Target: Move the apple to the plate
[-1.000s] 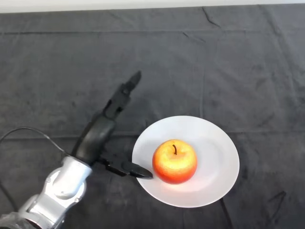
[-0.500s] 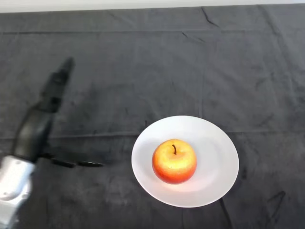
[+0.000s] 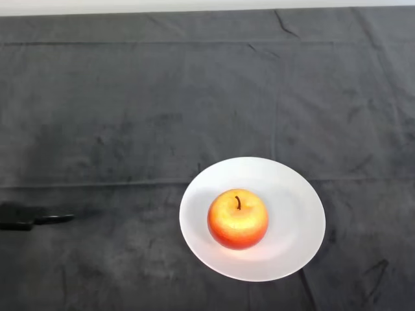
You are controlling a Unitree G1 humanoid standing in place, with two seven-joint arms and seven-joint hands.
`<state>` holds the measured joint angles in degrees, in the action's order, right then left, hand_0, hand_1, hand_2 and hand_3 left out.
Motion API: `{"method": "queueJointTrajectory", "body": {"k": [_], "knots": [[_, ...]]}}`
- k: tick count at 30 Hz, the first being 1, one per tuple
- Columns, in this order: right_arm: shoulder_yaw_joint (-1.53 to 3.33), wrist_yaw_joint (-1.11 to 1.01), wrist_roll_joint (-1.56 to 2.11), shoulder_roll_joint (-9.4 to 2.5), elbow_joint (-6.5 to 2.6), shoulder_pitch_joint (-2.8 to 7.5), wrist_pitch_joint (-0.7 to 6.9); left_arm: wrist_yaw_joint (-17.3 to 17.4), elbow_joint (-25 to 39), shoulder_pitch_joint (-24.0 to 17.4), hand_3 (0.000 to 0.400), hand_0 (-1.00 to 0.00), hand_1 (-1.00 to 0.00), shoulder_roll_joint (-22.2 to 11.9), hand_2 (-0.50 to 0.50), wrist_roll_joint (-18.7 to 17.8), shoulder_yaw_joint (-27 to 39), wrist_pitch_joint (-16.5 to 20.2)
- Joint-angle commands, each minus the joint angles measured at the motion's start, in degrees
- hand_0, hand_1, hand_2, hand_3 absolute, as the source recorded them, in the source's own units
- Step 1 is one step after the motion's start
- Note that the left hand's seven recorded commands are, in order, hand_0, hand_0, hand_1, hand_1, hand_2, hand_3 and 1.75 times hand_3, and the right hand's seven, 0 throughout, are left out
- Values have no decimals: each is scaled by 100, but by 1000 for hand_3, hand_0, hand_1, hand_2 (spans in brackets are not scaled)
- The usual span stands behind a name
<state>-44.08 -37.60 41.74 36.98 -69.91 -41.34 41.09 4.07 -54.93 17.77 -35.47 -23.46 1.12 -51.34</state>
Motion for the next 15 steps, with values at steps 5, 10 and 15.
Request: {"method": "queueJointTrajectory", "body": {"k": [5, 10, 15], "knots": [[-83, 7, 117, 104, 56, -57, -14, 252, -443, -205, 0, 0, 0, -436, 0, -294, 485, -177], [-83, 3, 116, 108, 47, -61, -14, 528, -653, -332, 0, 0, 0, -582, 0, -602, 900, -198], [-83, -1, 115, 112, 37, -64, -13, 708, -887, -452, 0, 0, 0, -732, 0, -840, 1296, -203]]}}
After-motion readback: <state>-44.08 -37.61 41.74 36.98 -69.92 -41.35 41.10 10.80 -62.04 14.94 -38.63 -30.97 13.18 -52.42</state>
